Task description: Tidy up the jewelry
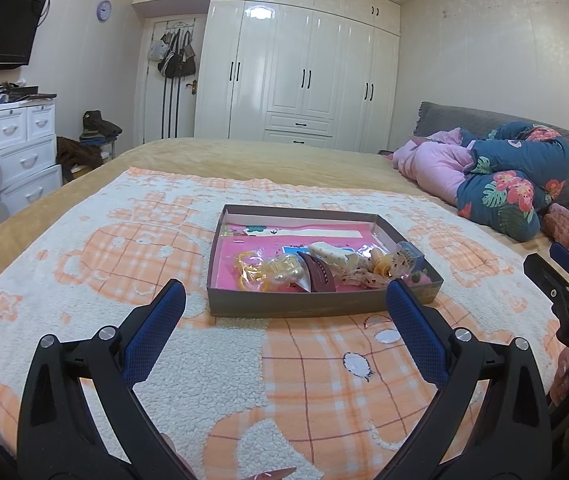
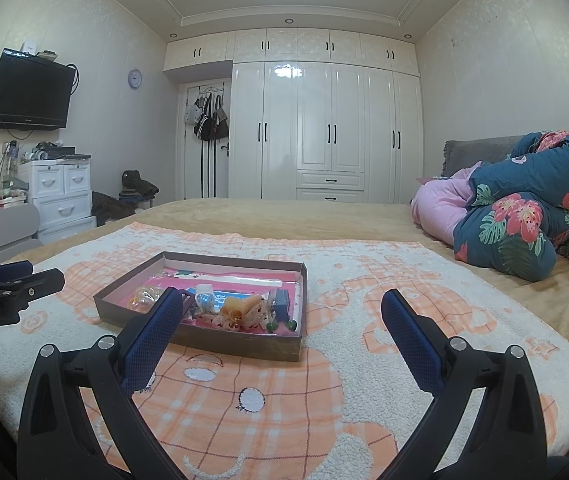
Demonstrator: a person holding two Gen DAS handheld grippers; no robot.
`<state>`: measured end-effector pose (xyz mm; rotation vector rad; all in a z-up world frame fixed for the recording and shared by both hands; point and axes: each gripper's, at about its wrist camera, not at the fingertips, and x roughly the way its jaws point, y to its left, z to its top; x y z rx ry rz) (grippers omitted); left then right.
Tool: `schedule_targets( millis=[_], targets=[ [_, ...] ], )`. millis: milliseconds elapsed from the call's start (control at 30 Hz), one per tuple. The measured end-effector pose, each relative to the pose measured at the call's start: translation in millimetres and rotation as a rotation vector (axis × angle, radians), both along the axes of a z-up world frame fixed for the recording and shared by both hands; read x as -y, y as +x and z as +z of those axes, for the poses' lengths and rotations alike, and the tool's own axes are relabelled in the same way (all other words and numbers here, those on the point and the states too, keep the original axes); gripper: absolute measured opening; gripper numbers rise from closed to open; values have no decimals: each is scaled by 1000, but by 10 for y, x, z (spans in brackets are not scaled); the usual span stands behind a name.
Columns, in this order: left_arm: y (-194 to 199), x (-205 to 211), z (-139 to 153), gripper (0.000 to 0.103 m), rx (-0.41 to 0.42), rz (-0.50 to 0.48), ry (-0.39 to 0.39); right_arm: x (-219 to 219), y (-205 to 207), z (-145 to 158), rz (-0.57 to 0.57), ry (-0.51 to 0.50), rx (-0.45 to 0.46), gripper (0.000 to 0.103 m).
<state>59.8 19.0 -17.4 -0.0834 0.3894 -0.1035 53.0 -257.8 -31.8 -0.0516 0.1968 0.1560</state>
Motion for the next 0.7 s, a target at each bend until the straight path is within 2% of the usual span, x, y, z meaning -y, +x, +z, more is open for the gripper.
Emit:
schedule_targets(
  millis=[700],
  targets=[
    [2, -14, 0, 92, -1, 2, 3, -6, -7, -10, 2, 0, -1, 97]
  ],
)
